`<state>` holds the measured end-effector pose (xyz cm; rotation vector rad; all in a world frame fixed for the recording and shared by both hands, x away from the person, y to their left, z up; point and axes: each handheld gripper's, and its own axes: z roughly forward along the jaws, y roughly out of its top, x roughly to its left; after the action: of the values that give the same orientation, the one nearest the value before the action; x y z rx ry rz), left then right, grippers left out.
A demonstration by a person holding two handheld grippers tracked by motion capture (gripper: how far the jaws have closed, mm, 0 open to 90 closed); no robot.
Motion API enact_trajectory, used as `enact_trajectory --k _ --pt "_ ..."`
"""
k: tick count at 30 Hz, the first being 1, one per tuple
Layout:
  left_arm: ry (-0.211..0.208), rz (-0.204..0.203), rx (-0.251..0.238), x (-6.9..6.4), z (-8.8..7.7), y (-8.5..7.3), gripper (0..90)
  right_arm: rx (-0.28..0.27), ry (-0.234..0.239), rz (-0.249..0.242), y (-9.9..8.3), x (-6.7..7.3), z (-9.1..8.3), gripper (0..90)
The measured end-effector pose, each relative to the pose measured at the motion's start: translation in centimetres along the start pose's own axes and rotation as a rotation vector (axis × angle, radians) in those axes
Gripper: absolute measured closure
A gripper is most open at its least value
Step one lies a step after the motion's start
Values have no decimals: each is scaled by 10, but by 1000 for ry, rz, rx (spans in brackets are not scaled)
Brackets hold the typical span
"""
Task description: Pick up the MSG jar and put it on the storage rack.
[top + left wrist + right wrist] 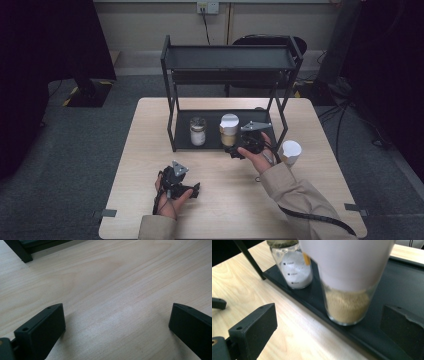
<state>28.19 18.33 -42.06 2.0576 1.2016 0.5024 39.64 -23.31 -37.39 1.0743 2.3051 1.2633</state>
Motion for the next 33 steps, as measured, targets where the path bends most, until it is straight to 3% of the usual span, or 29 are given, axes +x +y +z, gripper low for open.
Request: enact_trajectory --k 11,18,33 --pt "0 0 0 0 0 0 1 -2 11 -7 -18 3 -18 7" --pt "0 0 0 0 0 0 1 -12 42 -11 -29 1 -31 6" --pt "0 0 0 0 0 0 1 3 69 -70 -42 11 -40 7"
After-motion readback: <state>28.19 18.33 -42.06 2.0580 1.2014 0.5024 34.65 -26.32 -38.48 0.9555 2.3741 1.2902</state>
